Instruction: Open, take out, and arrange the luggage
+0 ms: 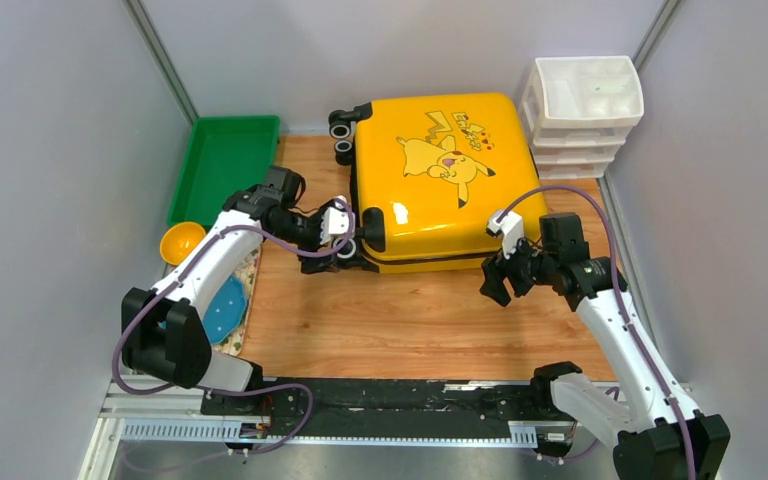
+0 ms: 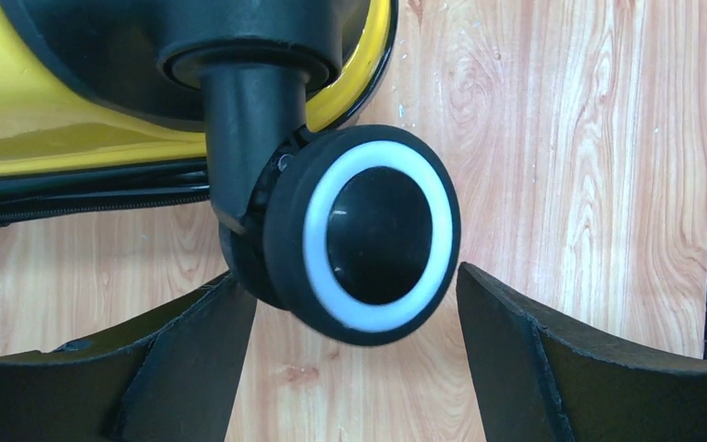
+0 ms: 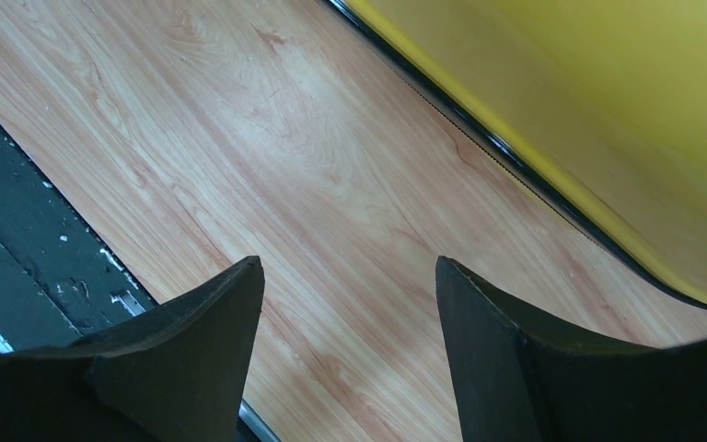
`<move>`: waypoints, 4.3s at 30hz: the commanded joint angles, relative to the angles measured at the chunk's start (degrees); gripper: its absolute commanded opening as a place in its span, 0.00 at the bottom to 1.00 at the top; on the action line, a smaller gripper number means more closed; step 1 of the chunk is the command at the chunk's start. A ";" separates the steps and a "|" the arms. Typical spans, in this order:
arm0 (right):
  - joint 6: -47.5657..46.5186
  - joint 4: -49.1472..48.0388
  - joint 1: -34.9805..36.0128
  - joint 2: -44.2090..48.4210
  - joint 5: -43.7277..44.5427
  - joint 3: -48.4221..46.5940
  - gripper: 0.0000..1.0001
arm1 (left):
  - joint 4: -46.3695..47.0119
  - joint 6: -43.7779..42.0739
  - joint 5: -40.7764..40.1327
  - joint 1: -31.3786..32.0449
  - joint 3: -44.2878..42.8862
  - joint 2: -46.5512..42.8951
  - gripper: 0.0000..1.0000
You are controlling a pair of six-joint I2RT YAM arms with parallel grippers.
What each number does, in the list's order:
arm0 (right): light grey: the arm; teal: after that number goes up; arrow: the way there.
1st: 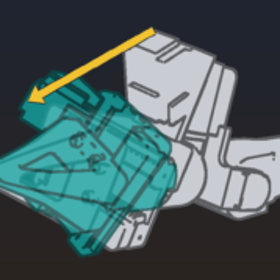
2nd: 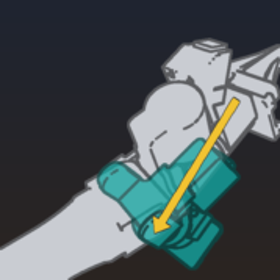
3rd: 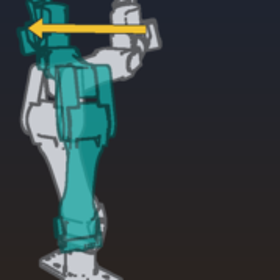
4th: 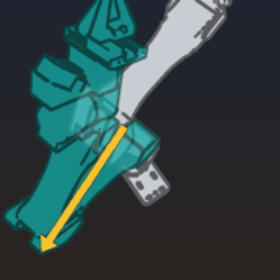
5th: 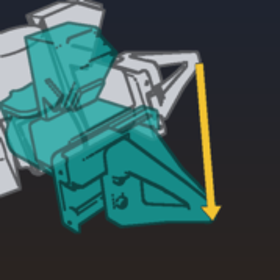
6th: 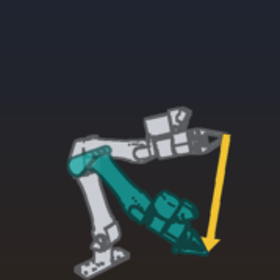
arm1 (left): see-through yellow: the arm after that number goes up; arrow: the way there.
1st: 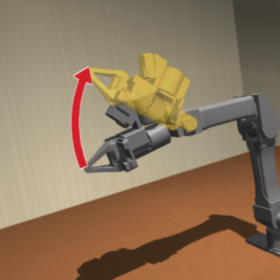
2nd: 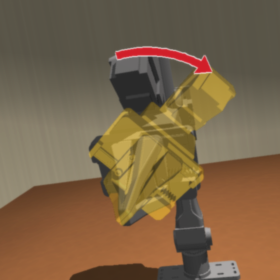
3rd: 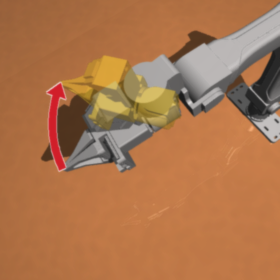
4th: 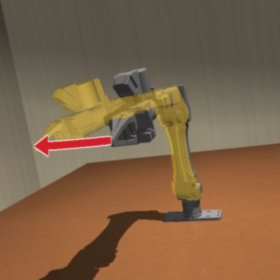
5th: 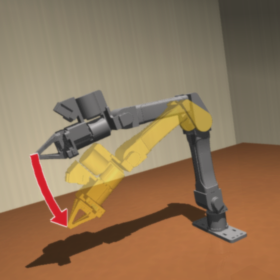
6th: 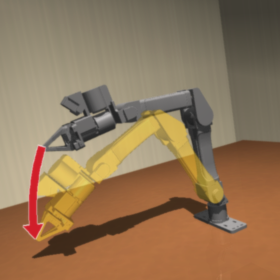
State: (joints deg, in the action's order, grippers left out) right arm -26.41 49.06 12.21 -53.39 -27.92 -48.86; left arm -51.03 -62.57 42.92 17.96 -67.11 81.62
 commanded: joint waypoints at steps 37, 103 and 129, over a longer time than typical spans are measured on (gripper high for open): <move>-1.54 -5.89 0.19 11.35 -4.24 4.65 0.66 | 24.46 34.74 12.89 -2.92 -3.73 -2.95 0.00; -27.26 -73.47 33.83 4.11 26.92 28.36 0.04 | 60.51 85.94 6.65 -12.33 -8.47 -1.82 0.00; -59.01 -113.05 17.50 -31.61 38.47 15.55 0.00 | 64.03 89.63 6.21 -16.63 -4.52 -2.26 0.00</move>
State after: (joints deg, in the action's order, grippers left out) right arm -78.13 -48.84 33.50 -85.91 8.49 -28.08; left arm -0.93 27.64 56.40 5.89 -69.56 82.00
